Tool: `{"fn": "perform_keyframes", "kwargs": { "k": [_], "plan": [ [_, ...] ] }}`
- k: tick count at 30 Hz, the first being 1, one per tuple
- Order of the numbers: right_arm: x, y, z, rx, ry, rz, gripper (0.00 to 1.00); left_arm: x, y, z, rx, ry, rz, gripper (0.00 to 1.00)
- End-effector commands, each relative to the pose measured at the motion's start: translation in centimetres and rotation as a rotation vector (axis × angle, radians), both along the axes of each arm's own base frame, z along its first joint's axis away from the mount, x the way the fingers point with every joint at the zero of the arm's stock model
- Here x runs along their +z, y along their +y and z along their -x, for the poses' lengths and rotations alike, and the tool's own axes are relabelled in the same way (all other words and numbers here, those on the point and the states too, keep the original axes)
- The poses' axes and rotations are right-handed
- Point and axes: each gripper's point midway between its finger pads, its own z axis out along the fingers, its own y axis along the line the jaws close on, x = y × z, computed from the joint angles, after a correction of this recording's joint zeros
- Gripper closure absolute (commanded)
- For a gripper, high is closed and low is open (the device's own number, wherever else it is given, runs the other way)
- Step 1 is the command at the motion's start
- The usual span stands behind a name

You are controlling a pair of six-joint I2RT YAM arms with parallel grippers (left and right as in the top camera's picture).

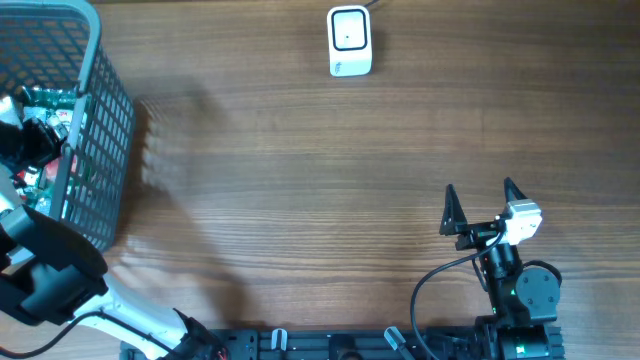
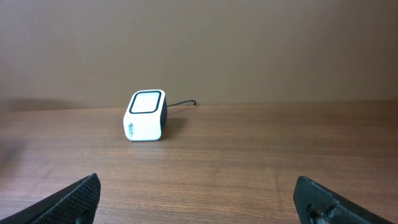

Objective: Scan the item barcode
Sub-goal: 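Reach the left gripper into the basket toward the green cylinder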

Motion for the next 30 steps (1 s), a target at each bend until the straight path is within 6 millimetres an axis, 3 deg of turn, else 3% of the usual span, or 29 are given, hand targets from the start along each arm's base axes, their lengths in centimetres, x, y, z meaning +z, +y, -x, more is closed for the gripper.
{"fn": "perform_keyframes", "kwargs": {
  "k": [1,14,24,30],
  "plan": [
    [0.2,-0.1,0.0,-0.005,-0.011,0.004,0.0,-1.4,-0.9,-0.5,-0.054,-0.021,0.053,0.0],
    [0.2,-0.1,0.0,-0.005,-0.011,0.004,0.0,-5.3,-1.4,0.2,-0.054,-0.002,0.073,0.0],
    [0.2,-0.1,0.0,-0.005,-0.011,0.004,0.0,-5.8,-0.6,-0.9,-0.055,-0.047,0.034,0.21],
    [0.2,-0.1,0.0,-0.005,-0.011,0.004,0.0,-6.2,-0.3,-1.3,-0.056,-0.06,0.029,0.25]
  ]
}}
